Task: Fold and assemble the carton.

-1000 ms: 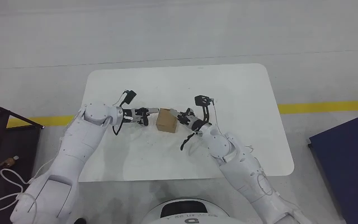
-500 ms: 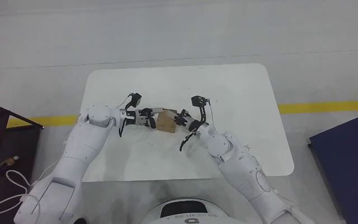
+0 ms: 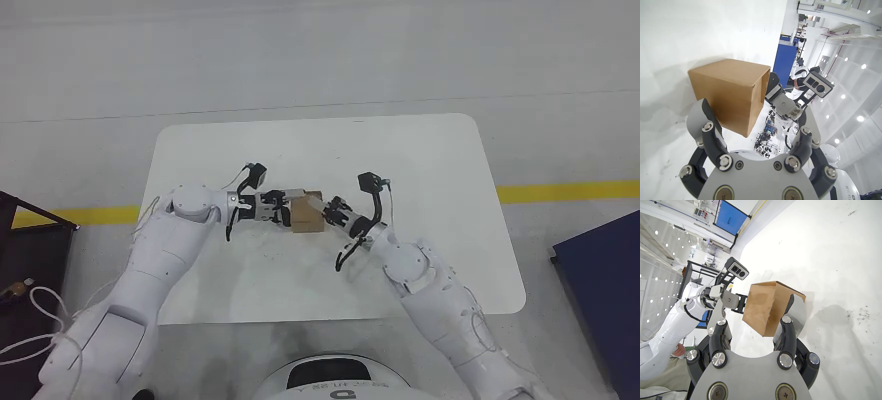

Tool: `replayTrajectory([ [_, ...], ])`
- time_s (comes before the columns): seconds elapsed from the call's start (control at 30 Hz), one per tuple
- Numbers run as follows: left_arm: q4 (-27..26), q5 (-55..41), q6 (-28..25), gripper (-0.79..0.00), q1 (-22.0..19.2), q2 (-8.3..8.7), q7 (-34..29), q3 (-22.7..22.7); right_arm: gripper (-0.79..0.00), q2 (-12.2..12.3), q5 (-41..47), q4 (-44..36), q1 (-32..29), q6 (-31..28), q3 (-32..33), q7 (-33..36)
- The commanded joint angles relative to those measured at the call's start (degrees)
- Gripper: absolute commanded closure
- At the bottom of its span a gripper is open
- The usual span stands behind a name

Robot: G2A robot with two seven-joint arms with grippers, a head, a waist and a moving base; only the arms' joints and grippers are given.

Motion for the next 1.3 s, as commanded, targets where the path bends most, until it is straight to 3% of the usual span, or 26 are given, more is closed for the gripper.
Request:
replayTrajectory([
  [0.0, 0.6, -0.3, -0.3, -0.785, -0.4, -0.31, 0.2, 0.3, -0.594, 0.2, 0.2, -1.0, -0.8, -0.3, 1.0, 0.0],
  [0.2, 2.5, -1.1, -2.4, -0.785, -1.8, -0.70, 1.5, -0.3, -0.591, 1.0, -0.1, -5.8, -3.9, -1.2, 3.8, -0.6],
  [0.27, 3.6, -1.8, -3.7, -0.785, -1.8, -0.23, 1.9, -1.7, -0.539, 1.2, -0.6, -8.1, -4.8, -1.8, 4.0, -0.3],
  [0.3, 4.1, -2.6, -4.5, -0.785, -1.7, 0.16, 2.0, -2.9, -0.434, 1.3, -1.1, -9.2, -5.1, -2.1, 3.9, -0.1],
  [0.37, 4.3, -3.2, -6.3, -0.785, -1.3, 1.23, 1.9, -5.4, 0.000, 1.3, -2.3, -10.2, -4.8, -1.9, 3.0, 0.4],
  [0.53, -1.4, -0.9, -9.3, -0.785, 1.0, 5.08, 1.0, -12.8, 0.000, 0.7, -9.0, -6.5, -0.1, 2.6, -1.8, 0.1],
  [1.27, -1.4, -0.9, -9.3, -0.785, 1.0, 5.08, 1.0, -12.8, 0.000, -1.4, -18.1, 2.8, 9.5, 11.2, -11.8, 1.8],
])
